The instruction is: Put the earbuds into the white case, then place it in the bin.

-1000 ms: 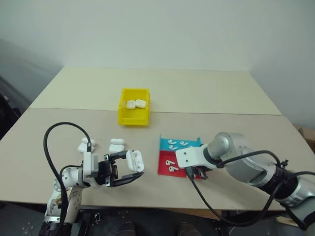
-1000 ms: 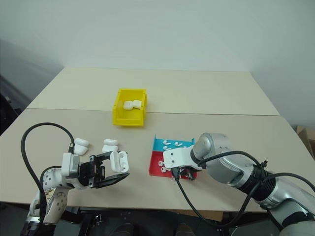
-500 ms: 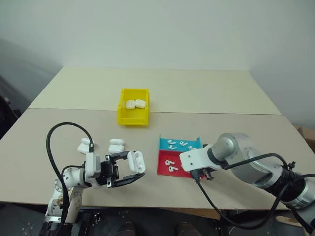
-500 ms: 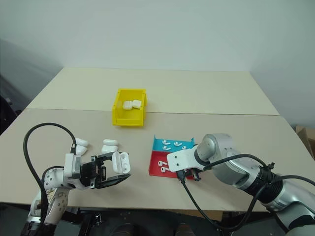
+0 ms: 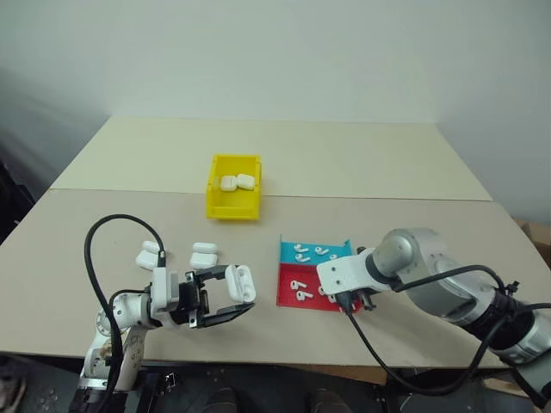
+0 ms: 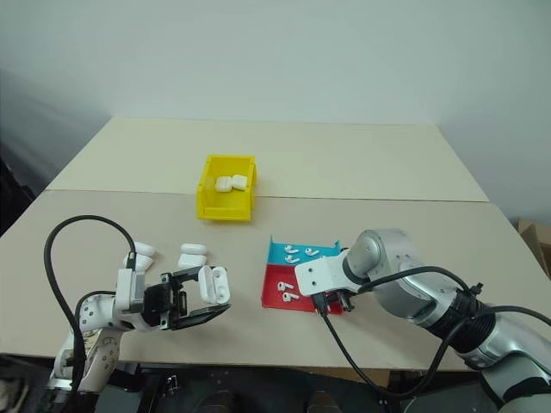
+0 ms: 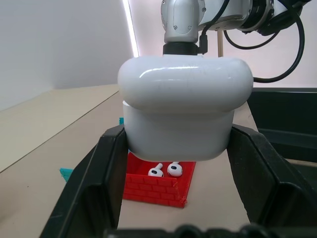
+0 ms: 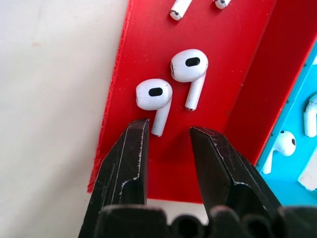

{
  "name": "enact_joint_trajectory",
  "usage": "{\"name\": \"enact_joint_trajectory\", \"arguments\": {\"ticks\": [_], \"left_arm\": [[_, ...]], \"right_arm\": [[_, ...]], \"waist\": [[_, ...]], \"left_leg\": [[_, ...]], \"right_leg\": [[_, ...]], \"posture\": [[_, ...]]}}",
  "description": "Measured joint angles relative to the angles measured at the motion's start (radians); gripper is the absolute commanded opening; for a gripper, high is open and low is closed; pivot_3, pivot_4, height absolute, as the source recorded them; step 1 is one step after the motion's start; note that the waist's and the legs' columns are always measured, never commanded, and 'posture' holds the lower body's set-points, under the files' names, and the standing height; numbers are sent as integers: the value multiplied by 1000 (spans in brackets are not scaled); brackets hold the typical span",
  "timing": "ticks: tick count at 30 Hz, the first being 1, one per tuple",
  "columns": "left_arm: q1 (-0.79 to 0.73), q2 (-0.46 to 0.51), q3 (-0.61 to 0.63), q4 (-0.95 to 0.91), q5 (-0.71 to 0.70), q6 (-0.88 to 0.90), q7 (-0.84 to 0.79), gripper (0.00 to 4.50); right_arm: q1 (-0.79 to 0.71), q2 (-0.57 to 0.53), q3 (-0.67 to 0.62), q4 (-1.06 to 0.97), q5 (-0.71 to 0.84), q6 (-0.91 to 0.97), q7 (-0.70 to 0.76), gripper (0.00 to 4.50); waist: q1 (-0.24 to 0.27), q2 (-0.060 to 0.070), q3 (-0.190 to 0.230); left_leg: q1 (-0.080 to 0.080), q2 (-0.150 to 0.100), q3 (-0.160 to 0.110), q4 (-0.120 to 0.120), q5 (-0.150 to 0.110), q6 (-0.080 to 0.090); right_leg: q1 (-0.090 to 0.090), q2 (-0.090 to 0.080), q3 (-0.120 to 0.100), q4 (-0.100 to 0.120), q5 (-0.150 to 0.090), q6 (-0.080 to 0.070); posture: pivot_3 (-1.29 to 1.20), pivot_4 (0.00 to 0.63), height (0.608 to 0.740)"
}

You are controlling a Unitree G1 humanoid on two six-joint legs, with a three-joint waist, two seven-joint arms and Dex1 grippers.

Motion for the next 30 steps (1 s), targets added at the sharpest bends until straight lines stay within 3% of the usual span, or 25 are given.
{"name": "enact_joint_trajectory", "arguments": {"ticks": [30], "left_arm": [[31,13,-1,2,6,-37,21,2749]], "right_arm": [[11,51,-26,50,-22,-179,48,1699]], "waist": [[0,0,0]], "left_leg": [[0,0,0,0,0,0]], "right_leg": [[0,0,0,0,0,0]], "posture": [[0,150,740]]}}
